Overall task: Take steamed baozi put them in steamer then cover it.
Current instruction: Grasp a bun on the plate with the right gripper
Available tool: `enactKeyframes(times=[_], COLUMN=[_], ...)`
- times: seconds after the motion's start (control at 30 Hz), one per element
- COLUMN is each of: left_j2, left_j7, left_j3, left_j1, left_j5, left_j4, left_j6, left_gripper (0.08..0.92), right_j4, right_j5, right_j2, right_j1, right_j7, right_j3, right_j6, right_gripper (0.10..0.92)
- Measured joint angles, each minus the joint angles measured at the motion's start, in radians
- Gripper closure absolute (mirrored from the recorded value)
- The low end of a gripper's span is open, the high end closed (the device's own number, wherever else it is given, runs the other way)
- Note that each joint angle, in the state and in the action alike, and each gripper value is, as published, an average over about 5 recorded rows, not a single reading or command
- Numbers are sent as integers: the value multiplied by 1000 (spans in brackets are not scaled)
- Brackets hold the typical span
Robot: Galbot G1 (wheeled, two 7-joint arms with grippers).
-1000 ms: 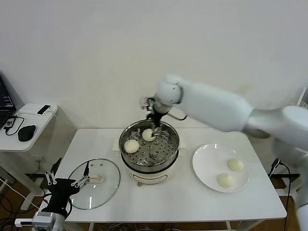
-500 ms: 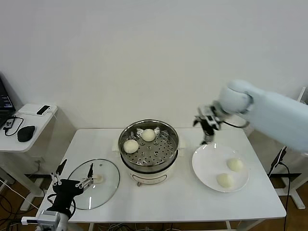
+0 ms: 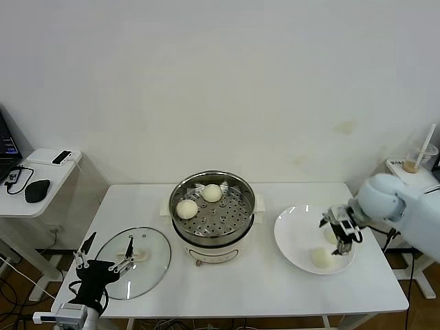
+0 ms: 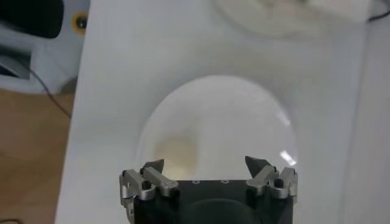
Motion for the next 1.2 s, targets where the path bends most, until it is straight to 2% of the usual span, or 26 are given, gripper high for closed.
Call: enactKeyframes(times=[0.83,1.07,1.2], left_j2=[-10,-12,-13], left_j7=[0,-1,-3], left_j3=[-29,-29,-30], left_j1=[4,1,2], left_j5=[4,4,4], left_j4=[14,14,16], left_j6=[1,1,-1], left_gripper=[177,177,177], right_j4=[-181,-205,-212], right_j5=[-84,-85,-83], right_j2=[122,142,144], right_j1=[-192,-197,-201], right_j7=[40,38,31], right_j3=[123,129,133], right_j6=[14,5,1], right_gripper=[206,293,382])
